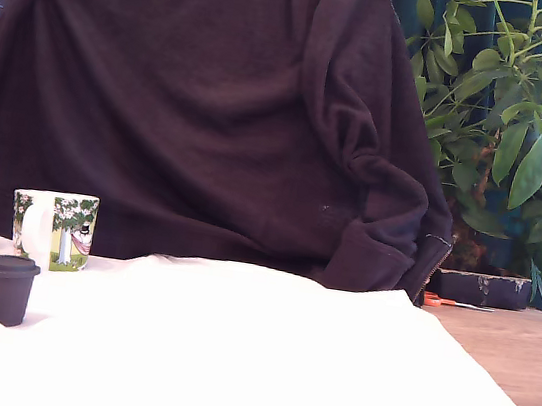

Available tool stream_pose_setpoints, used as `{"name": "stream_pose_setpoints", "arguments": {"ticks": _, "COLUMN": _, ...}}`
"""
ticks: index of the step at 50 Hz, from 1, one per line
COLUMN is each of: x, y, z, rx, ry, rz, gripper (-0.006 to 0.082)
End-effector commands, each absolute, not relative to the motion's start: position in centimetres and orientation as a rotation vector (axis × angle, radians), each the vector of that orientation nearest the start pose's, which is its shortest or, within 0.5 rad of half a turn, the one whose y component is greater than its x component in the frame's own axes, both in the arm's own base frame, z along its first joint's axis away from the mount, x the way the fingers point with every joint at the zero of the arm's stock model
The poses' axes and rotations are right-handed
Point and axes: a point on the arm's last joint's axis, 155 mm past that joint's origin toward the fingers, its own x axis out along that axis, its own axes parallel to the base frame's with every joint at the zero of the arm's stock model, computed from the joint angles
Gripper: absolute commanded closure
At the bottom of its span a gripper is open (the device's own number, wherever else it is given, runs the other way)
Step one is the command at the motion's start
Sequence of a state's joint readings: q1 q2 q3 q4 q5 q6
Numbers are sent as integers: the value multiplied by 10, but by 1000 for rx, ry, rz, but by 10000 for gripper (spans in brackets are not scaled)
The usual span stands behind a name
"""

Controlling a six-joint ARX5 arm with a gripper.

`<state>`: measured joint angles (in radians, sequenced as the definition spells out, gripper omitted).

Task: Pick the grey coffee capsule and place it inside the green coffee cup

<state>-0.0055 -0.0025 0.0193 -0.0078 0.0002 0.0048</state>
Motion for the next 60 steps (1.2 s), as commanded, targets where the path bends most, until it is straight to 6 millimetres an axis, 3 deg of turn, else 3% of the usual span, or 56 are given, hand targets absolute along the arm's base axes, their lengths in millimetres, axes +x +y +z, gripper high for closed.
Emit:
{"name": "stream_pose_setpoints", "arguments": {"ticks": 1, "x": 251, "y": -16, "z": 178, "rx": -75, "ry": -71, "rz": -92, "gripper": 780}}
{"name": "stream_pose_setpoints", "arguments": {"ticks": 14, "x": 251, "y": -21, "z": 180, "rx": -74, "ry": -79, "rz": -119, "gripper": 780}}
{"name": "stream_pose_setpoints", "arguments": {"ticks": 19, "x": 248, "y": -25, "z": 198, "rx": -76, "ry": -151, "rz": -145, "gripper": 780}}
{"name": "stream_pose_setpoints", "arguments": {"ticks": 24, "x": 240, "y": -42, "z": 222, "rx": -104, "ry": -238, "rz": -244, "gripper": 775}}
{"name": "stream_pose_setpoints", "arguments": {"ticks": 29, "x": 234, "y": -59, "z": 225, "rx": -114, "ry": -245, "rz": -344, "gripper": 759}}
{"name": "stream_pose_setpoints", "arguments": {"ticks": 38, "x": 232, "y": -86, "z": 201, "rx": -118, "ry": -137, "rz": -472, "gripper": 578}}
{"name": "stream_pose_setpoints", "arguments": {"ticks": 45, "x": 233, "y": -98, "z": 179, "rx": -119, "ry": -43, "rz": -515, "gripper": 194}}
{"name": "stream_pose_setpoints", "arguments": {"ticks": 48, "x": 235, "y": -101, "z": 167, "rx": -124, "ry": 10, "rz": -517, "gripper": 83}}
{"name": "stream_pose_setpoints", "arguments": {"ticks": 60, "x": 240, "y": -112, "z": 128, "rx": -76, "ry": 163, "rz": -535, "gripper": 70}}
